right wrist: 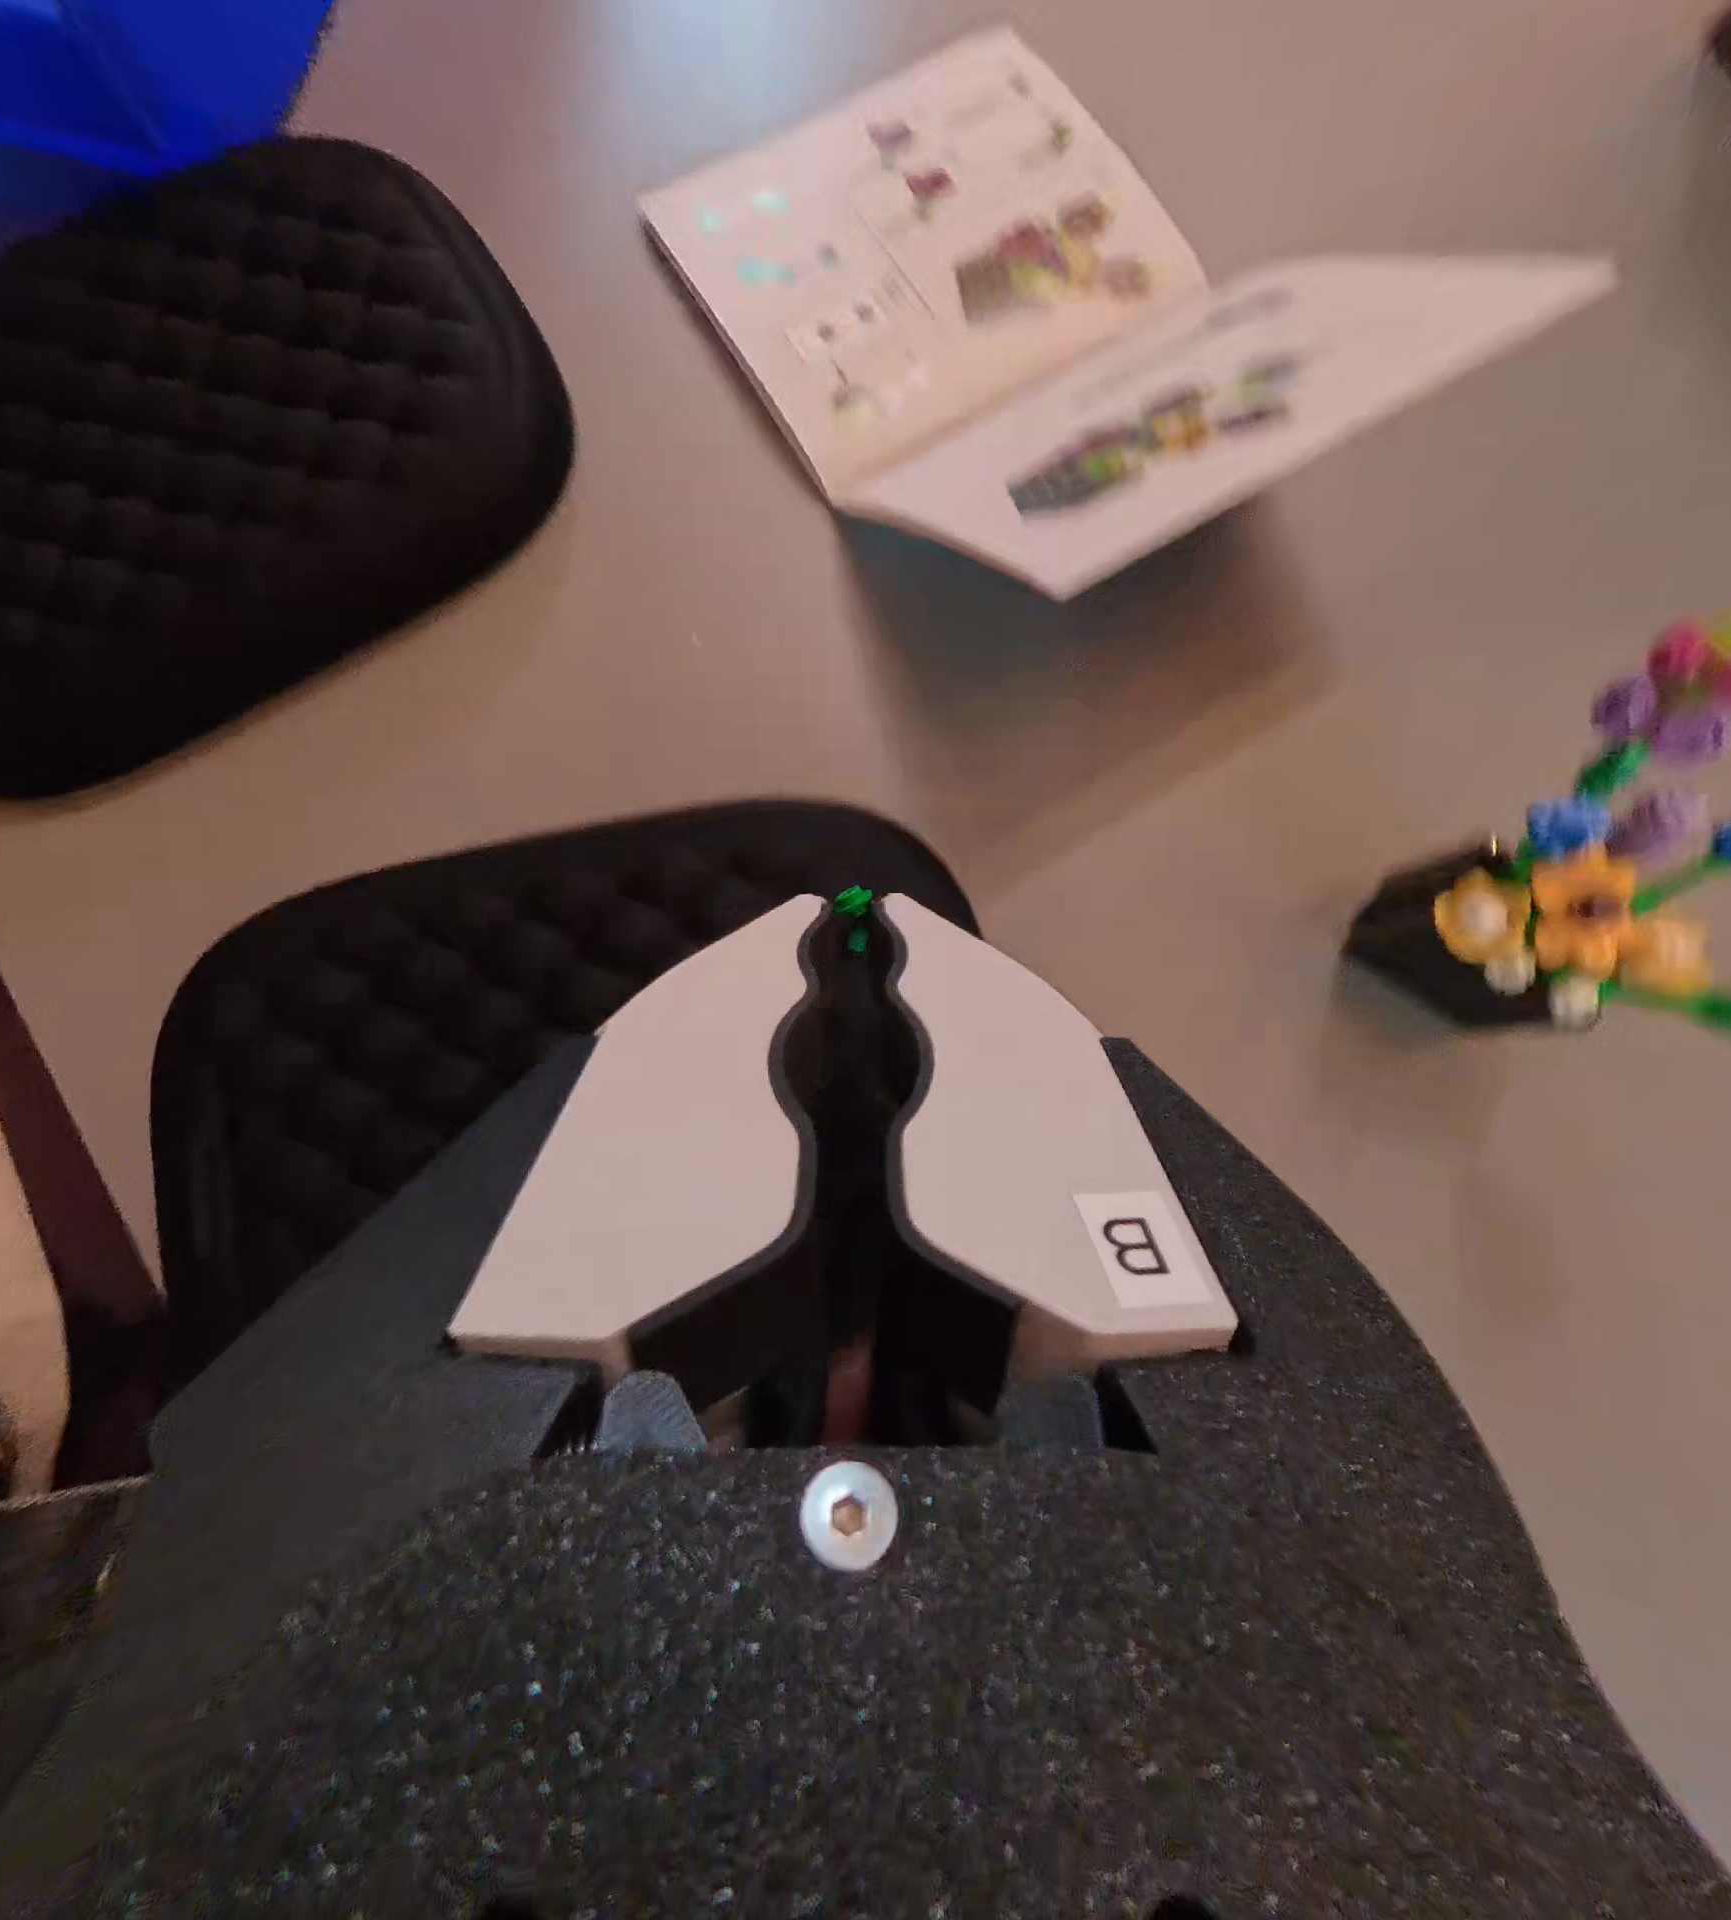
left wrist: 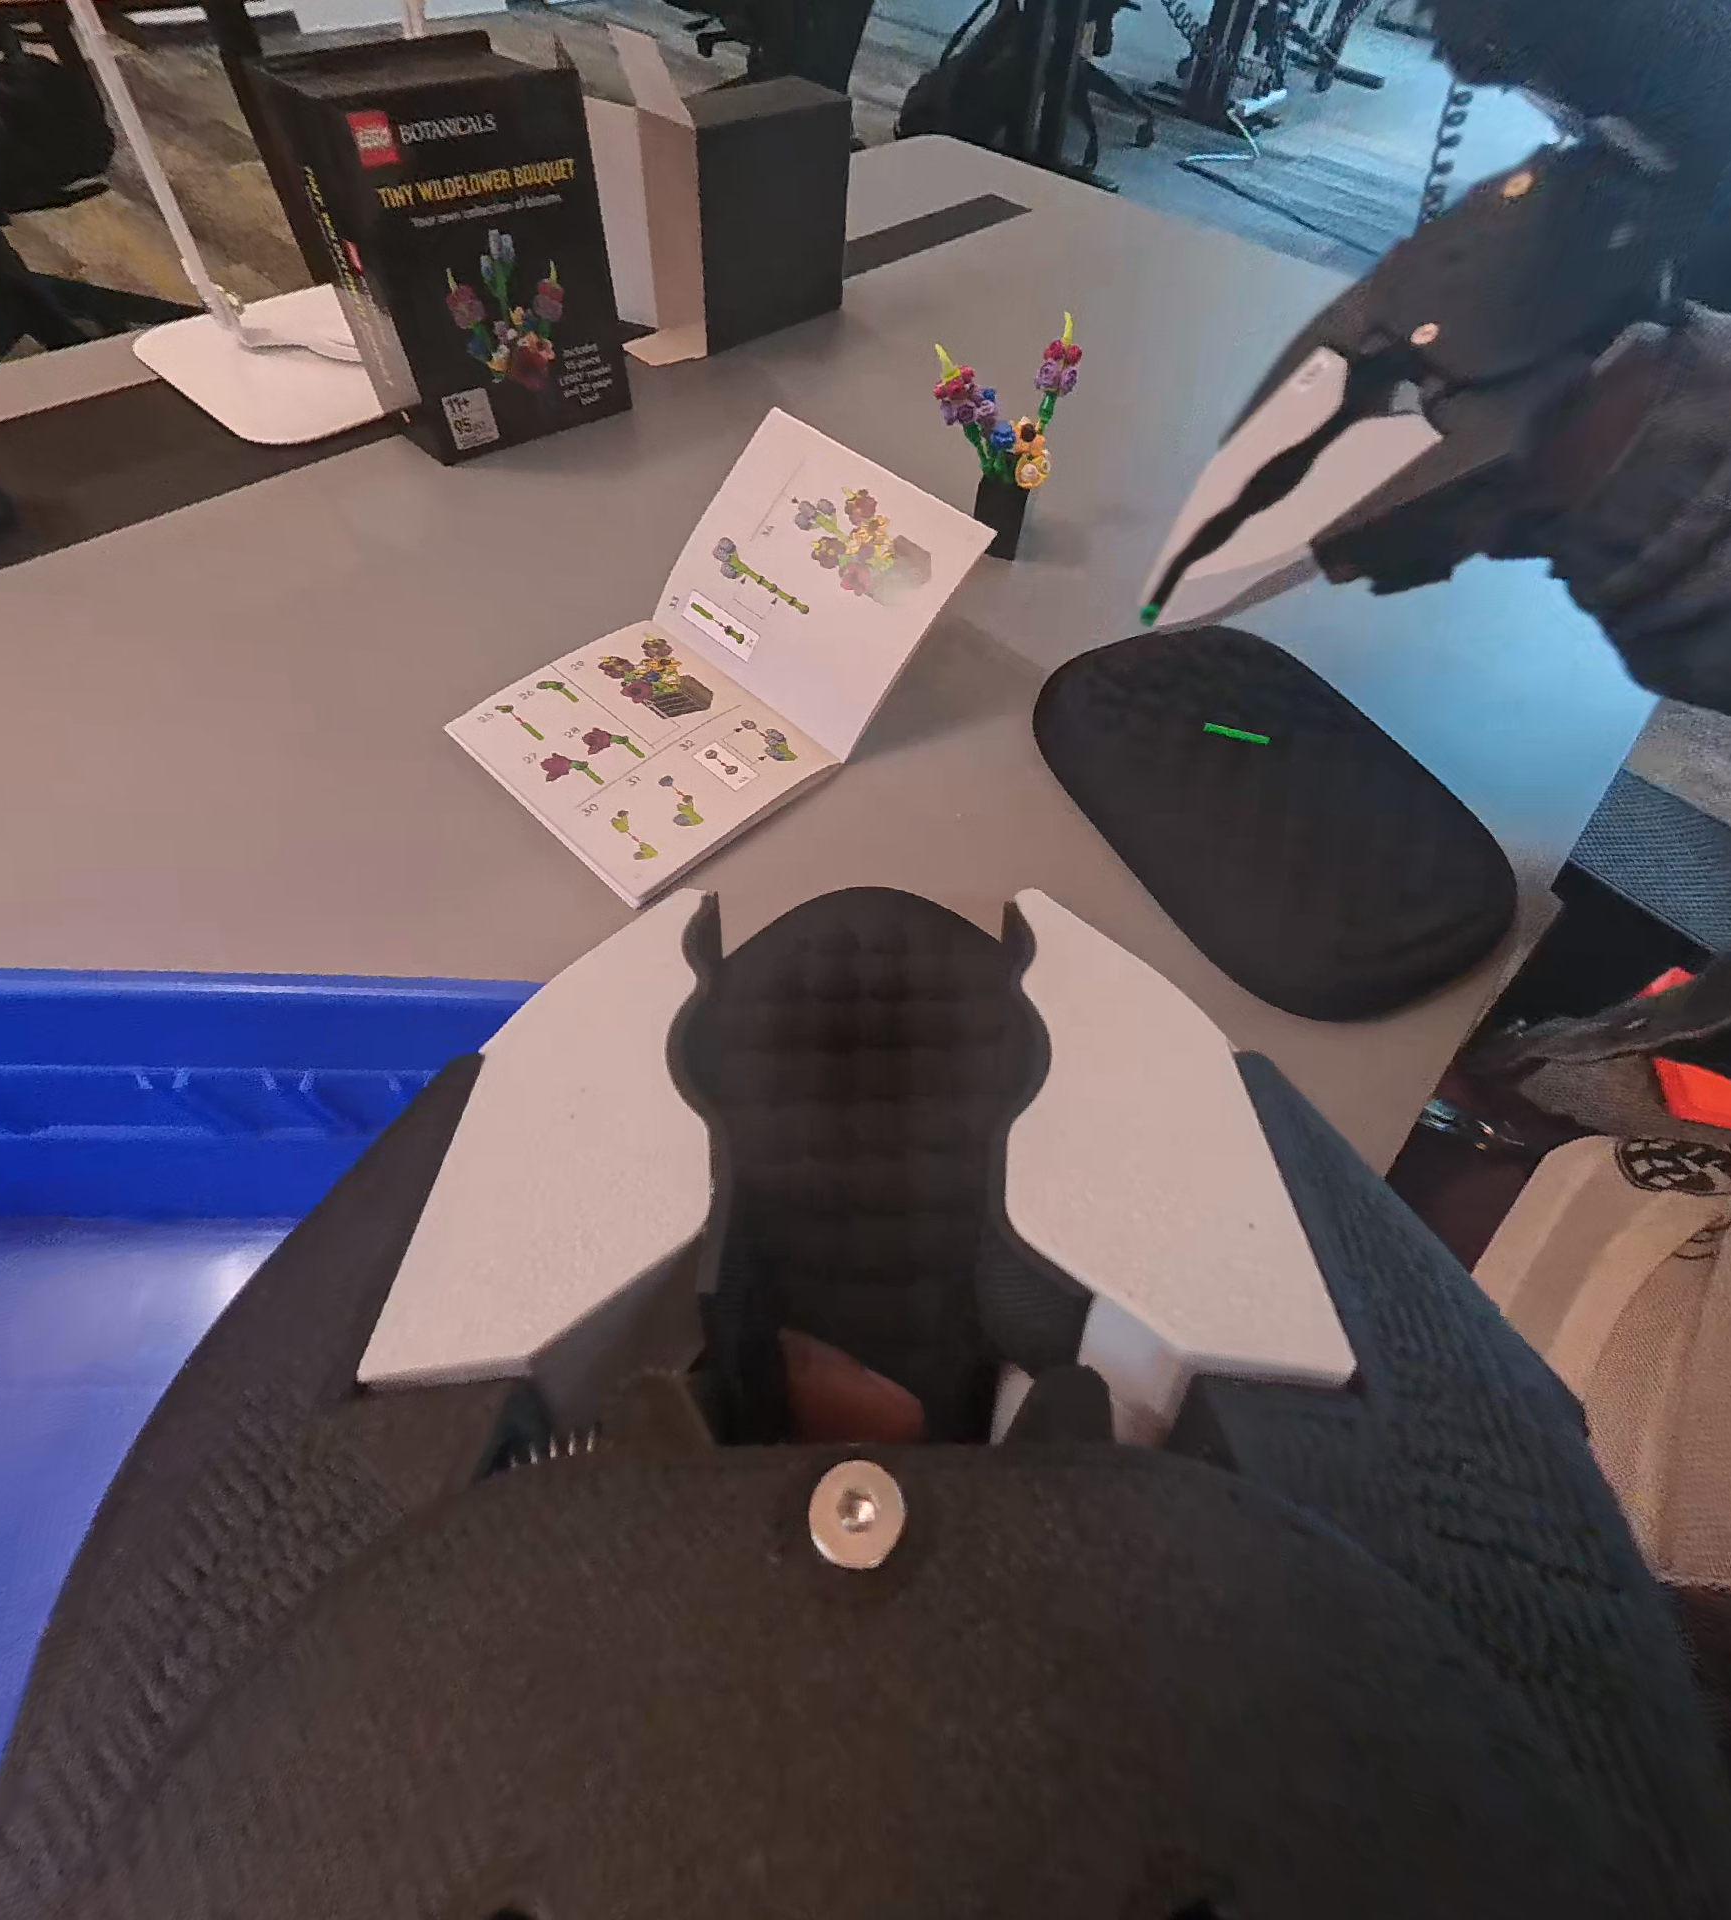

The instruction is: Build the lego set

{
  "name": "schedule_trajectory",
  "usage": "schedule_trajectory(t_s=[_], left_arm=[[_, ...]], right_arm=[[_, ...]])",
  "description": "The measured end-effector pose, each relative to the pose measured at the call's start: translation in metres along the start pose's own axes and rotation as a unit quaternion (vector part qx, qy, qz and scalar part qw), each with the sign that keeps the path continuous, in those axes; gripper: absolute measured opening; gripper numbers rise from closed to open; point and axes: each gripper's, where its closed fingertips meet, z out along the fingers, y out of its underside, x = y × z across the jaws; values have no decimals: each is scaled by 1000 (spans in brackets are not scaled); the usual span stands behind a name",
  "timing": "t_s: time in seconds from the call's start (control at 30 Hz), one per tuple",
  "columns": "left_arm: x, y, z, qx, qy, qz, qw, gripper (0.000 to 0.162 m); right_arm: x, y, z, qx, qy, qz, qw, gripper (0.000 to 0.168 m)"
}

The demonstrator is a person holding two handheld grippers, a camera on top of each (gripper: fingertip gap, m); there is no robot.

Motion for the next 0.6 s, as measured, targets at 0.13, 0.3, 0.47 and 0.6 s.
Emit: schedule_trajectory(t_s=[0.13,0.3,0.47,0.6], left_arm=[[1,-3,2,4,3,-1,1000,52],[6,-5,1,-1,-2,14,1000,52],[1,-5,-9,-4,-19,16,1000,52],[-5,-7,-16,0,-31,12,999,52]], right_arm=[[-5,23,-1,-15,6,23,1000,6],[-9,25,9,0,14,23,1000,6],[-8,25,6,6,29,4,1000,16],[-13,22,5,30,8,8,999,17]])
